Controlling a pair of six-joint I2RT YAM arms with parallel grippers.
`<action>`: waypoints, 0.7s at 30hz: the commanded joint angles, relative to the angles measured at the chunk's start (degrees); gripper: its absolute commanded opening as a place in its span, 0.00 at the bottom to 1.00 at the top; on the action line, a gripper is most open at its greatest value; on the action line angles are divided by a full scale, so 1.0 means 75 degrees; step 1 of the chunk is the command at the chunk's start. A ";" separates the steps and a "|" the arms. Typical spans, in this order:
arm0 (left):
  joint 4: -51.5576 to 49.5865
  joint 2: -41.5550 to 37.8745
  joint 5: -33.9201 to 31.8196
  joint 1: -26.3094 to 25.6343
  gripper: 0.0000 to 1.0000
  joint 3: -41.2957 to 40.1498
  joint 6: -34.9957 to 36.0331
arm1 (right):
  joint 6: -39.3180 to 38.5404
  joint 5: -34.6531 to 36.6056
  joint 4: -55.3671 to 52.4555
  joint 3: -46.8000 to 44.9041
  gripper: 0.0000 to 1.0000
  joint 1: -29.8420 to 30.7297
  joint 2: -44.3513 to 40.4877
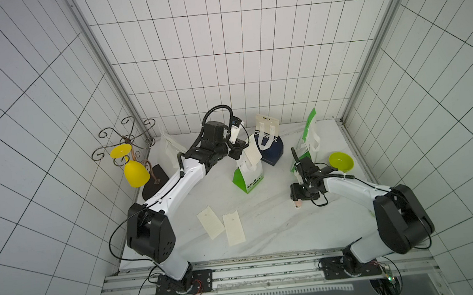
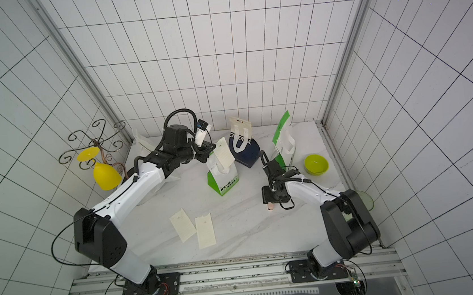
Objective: Staple the receipts to the bags
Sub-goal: Hold the receipt from the takeout bag, then pick up the stapler from the center of the board.
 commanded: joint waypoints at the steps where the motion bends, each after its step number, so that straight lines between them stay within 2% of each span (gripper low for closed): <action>1: -0.0099 -0.0046 -0.0012 0.0001 0.00 -0.0056 0.0115 | -0.0064 0.0322 -0.0760 0.0554 0.61 0.0068 0.0384; 17: -0.0098 -0.0024 0.0238 -0.0004 0.00 -0.0045 0.0148 | -0.0357 0.0509 -0.0994 0.1420 0.48 0.0302 0.1411; 19: -0.0098 -0.0012 0.0245 -0.0005 0.00 -0.0045 0.0151 | -0.0379 0.0505 -0.0995 0.1477 0.43 0.0301 0.1474; 21: -0.0115 -0.0008 0.0235 -0.0005 0.00 -0.0050 0.0160 | -0.0403 0.0487 -0.0991 0.1490 0.33 0.0314 0.1520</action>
